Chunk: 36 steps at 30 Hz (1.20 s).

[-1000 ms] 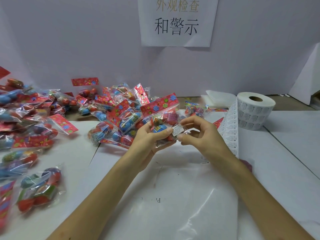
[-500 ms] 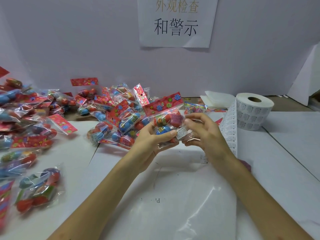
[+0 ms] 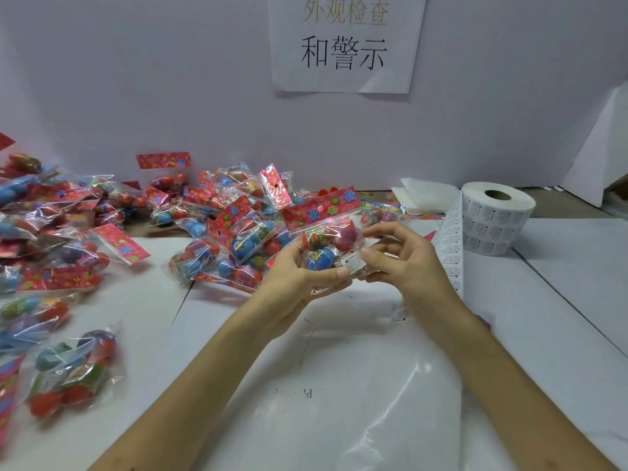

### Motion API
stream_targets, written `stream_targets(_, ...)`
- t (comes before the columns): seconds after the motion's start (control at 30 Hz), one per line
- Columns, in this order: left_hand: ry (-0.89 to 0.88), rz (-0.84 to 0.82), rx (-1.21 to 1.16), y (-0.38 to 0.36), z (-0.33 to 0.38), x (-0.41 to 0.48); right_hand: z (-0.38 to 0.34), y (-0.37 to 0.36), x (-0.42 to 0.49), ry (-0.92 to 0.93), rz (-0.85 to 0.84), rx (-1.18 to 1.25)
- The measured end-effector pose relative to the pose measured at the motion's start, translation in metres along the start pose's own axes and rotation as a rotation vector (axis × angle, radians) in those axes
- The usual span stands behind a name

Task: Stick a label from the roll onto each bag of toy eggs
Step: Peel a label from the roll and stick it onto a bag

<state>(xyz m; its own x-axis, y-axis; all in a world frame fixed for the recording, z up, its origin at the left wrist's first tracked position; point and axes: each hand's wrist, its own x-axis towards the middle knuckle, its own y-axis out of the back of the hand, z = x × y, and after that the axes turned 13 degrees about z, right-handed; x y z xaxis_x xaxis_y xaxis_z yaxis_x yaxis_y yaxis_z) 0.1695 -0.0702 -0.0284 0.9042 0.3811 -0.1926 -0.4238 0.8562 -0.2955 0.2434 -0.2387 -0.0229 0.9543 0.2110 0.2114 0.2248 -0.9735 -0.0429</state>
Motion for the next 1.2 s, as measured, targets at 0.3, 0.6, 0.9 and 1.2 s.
stream_targets(0.3,0.042,-0.099,0.038,0.0001,-0.0013,-0.003,0.0013,-0.0021,0.0013,0.006,0.021,-0.076)
stream_targets(0.6,0.039,-0.156,0.037,-0.0016,-0.0007,-0.0066,0.0006,0.0013,0.0038,-0.014,-0.01,-0.044)
stream_targets(0.9,0.024,-0.048,0.001,-0.004,0.0001,-0.0069,-0.0031,0.0026,0.0038,-0.097,-0.027,0.031)
stream_targets(1.2,-0.009,0.049,-0.049,0.0024,0.0017,-0.0011,0.0,0.0015,0.0032,-0.073,-0.081,-0.001)
